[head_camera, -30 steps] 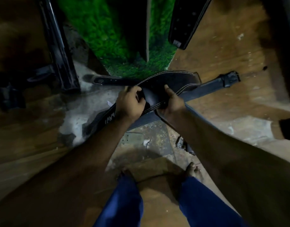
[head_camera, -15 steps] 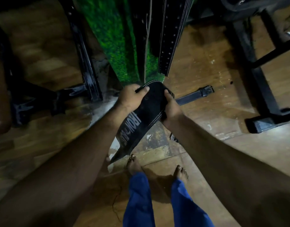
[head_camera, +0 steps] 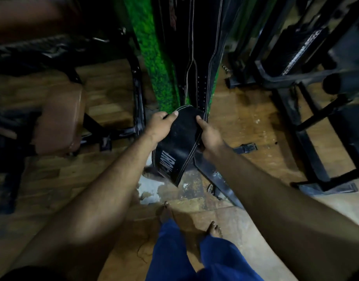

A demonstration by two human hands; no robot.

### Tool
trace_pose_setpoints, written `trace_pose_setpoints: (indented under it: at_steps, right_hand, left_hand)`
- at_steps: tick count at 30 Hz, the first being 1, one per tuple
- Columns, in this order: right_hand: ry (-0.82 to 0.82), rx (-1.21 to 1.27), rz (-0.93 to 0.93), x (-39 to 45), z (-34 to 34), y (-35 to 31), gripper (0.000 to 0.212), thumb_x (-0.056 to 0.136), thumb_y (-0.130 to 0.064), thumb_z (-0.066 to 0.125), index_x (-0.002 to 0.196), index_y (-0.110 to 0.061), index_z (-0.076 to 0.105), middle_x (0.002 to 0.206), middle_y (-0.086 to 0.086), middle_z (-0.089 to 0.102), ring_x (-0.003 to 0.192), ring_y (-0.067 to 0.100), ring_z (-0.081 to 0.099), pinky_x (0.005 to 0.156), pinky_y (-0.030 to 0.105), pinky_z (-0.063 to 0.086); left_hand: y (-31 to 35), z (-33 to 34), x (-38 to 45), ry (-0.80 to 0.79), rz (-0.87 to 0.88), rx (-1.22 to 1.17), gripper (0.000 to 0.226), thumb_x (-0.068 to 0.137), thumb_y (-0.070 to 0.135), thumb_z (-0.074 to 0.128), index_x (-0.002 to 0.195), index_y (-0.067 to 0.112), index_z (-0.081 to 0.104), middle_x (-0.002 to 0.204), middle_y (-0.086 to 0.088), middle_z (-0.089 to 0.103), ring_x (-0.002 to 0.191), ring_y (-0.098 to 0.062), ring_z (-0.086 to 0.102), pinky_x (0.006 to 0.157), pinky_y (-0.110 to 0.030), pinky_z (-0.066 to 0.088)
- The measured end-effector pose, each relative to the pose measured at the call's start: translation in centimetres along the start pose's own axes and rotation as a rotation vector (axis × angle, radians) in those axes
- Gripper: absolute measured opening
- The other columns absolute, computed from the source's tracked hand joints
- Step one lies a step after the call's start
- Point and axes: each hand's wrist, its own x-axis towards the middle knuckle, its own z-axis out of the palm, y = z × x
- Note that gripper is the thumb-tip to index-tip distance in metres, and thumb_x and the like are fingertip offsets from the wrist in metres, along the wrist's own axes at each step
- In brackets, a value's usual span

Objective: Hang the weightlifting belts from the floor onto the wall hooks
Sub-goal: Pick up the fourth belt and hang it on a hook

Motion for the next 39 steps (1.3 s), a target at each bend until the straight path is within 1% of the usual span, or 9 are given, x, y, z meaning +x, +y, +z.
trace_pose_setpoints:
  at_steps: [7,11,18,20,23,27,31,34,39]
  right_hand:
    - [-0.035,-0.276,-0.254,-8.7,0.2,-7.1,0.051,0.098,-0.056,0.055,0.091,-0.010,0.077,0.098,0.009,0.078,0.094,0.024,0.075,0.096,0.039,0.058]
    - [-0.244,-0.276,-0.210,-11.5,1.1,-12.0,0.084,0.067,-0.083,0.070,0.118,-0.016,0.075,0.113,0.008,0.077,0.106,0.027,0.075,0.103,0.044,0.054]
    - [-0.322,-0.181,-0.406,-17.9,5.0,-19.4,0.042,0.092,-0.025,0.070,0.117,0.008,0.068,0.098,0.021,0.075,0.086,0.034,0.073,0.078,0.042,0.061]
    - [-0.321,-0.223,-0.572,-19.2,5.9,-20.4,0.039,0.093,-0.022,0.068,0.114,0.010,0.066,0.099,0.025,0.075,0.087,0.033,0.073,0.082,0.044,0.061]
    - [-0.374,-0.244,-0.693,-21.7,6.8,-21.9,0.030,0.095,-0.033,0.067,0.100,-0.004,0.073,0.097,0.017,0.077,0.088,0.027,0.074,0.085,0.041,0.061]
    - [-0.365,-0.213,-0.434,-23.6,8.1,-25.4,0.041,0.094,-0.042,0.065,0.112,-0.006,0.074,0.089,0.011,0.077,0.070,0.023,0.075,0.066,0.032,0.061]
    - [-0.352,-0.179,-0.484,-24.8,11.1,-26.5,0.021,0.095,-0.017,0.064,0.112,-0.006,0.071,0.087,0.010,0.073,0.067,0.023,0.071,0.057,0.029,0.059]
    - [-0.433,-0.178,-0.637,-25.1,13.2,-26.4,0.021,0.095,-0.007,0.063,0.075,-0.011,0.059,0.061,0.000,0.067,0.050,0.013,0.063,0.046,0.021,0.050]
    - [-0.444,-0.169,-0.700,-25.8,16.1,-27.5,0.013,0.094,-0.017,0.068,0.092,-0.004,0.069,0.076,0.011,0.073,0.059,0.021,0.070,0.054,0.028,0.058]
  left_hand:
    - [8.8,-1.2,-6.1,0.005,0.046,-0.226,0.036,0.101,0.036,0.057,0.112,0.003,0.066,0.114,-0.016,0.072,0.104,-0.029,0.070,0.098,-0.045,0.057]
    - [12.7,-3.5,-10.2,-0.022,0.190,-0.281,0.023,0.105,0.017,0.052,0.086,0.015,0.065,0.084,0.001,0.074,0.084,-0.015,0.069,0.077,-0.027,0.055]
    - [18.1,-7.5,-16.6,-0.025,0.338,-0.256,0.020,0.103,0.019,0.053,0.089,0.016,0.067,0.062,0.013,0.067,0.059,0.000,0.063,0.061,-0.023,0.047]
    - [19.6,-8.3,-18.0,-0.041,0.346,-0.228,0.025,0.104,0.033,0.052,0.107,0.018,0.072,0.067,0.019,0.070,0.063,0.004,0.064,0.062,-0.022,0.046]
    - [21.4,-9.1,-18.4,0.036,0.591,-0.230,0.028,0.106,0.027,0.051,0.084,0.015,0.064,0.073,0.007,0.066,0.070,-0.006,0.063,0.072,-0.030,0.048]
    - [22.9,-10.6,-19.0,-0.031,0.736,-0.104,0.040,0.107,0.020,0.049,0.068,0.021,0.039,0.063,0.011,0.035,0.055,0.001,0.032,0.056,-0.023,0.029]
    - [22.7,-13.6,-18.8,-0.169,0.682,-0.020,0.027,0.105,0.014,0.053,0.079,0.015,0.057,0.062,0.012,0.058,0.056,-0.001,0.053,0.052,-0.019,0.042]
    - [23.5,-16.2,-17.9,-0.132,0.626,-0.116,0.013,0.101,0.018,0.061,0.101,0.010,0.071,0.086,0.005,0.078,0.078,-0.005,0.071,0.070,-0.021,0.054]
    - [26.1,-19.1,-16.0,-0.111,0.775,-0.110,0.025,0.098,0.005,0.062,0.122,0.002,0.067,0.118,-0.013,0.075,0.112,-0.022,0.071,0.102,-0.035,0.053]
